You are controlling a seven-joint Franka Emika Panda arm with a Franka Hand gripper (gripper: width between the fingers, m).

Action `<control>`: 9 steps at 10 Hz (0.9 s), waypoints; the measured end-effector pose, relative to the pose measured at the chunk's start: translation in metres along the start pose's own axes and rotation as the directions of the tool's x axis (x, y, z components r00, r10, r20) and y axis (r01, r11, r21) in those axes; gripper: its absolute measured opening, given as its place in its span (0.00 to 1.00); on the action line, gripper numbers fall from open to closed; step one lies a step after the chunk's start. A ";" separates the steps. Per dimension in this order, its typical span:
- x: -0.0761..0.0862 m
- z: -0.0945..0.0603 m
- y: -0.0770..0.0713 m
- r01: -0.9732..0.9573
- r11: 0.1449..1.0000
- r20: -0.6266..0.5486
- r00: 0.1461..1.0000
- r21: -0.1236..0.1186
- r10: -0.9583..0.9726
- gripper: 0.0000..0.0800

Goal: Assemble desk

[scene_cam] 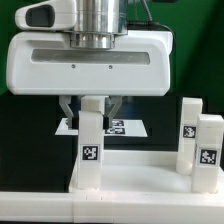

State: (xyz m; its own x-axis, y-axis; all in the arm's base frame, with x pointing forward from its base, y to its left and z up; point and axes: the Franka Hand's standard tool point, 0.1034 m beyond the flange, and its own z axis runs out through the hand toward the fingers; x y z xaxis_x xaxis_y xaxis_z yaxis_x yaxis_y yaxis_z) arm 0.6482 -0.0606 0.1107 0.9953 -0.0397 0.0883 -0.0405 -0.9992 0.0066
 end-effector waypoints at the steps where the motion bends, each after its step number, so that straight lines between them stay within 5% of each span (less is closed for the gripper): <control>1: 0.000 0.000 0.001 -0.173 0.985 -0.001 0.985 0.004 0.173 0.36; 5: -0.001 0.001 0.006 -0.612 0.790 0.023 0.791 0.036 0.612 0.36; 7: -0.001 0.001 0.004 -0.779 0.627 0.042 0.627 0.020 0.778 0.36; 9: 0.000 0.001 0.005 -0.811 0.584 0.043 0.584 0.017 0.810 0.36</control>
Offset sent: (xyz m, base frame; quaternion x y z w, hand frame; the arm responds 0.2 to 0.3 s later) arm -0.0004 -0.0047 -0.0070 0.0282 -0.0352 0.3471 0.9368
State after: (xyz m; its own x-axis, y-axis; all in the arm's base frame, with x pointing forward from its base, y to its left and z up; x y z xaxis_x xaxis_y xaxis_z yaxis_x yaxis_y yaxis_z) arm 0.6479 -0.0651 0.1100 0.5525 -0.8334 0.0143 -0.8298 -0.5516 -0.0846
